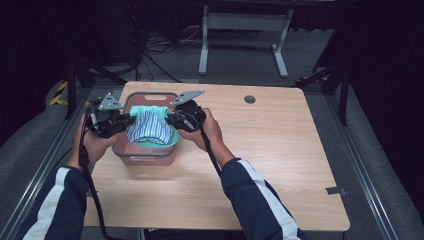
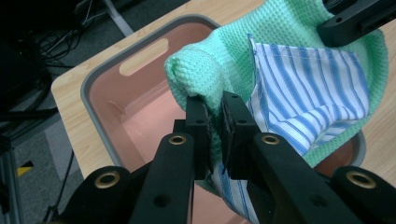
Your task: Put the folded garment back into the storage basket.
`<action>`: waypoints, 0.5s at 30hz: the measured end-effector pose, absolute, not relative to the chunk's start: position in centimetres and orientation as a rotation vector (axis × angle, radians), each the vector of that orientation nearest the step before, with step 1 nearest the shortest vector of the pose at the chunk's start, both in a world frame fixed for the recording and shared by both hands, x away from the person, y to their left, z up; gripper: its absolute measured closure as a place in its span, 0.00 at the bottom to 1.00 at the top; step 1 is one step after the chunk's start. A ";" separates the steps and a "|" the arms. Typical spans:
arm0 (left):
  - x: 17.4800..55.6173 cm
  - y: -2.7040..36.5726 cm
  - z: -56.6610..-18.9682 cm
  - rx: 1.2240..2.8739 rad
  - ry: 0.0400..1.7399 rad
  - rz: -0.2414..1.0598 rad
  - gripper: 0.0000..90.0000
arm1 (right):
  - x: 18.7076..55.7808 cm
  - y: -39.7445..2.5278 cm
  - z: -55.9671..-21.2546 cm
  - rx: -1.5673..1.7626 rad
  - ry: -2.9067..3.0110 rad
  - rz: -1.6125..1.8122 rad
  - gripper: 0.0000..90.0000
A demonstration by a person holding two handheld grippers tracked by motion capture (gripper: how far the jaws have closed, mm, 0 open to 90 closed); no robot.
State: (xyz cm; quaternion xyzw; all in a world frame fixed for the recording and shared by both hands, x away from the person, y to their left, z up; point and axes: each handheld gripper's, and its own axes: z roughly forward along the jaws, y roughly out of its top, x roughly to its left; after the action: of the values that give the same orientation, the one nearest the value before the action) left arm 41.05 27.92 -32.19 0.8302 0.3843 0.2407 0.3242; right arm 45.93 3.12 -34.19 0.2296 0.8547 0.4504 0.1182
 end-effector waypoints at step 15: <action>41.5 27.7 -34.8 2.235 1.045 0.690 0.92 | 46.7 5.8 -36.7 0.675 2.552 1.237 0.92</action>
State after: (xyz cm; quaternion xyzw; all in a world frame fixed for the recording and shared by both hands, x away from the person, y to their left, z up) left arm 41.46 27.68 -34.80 0.8360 0.3910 0.2579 0.2856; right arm 46.69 5.77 -36.71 0.2300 0.8698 0.4216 0.1129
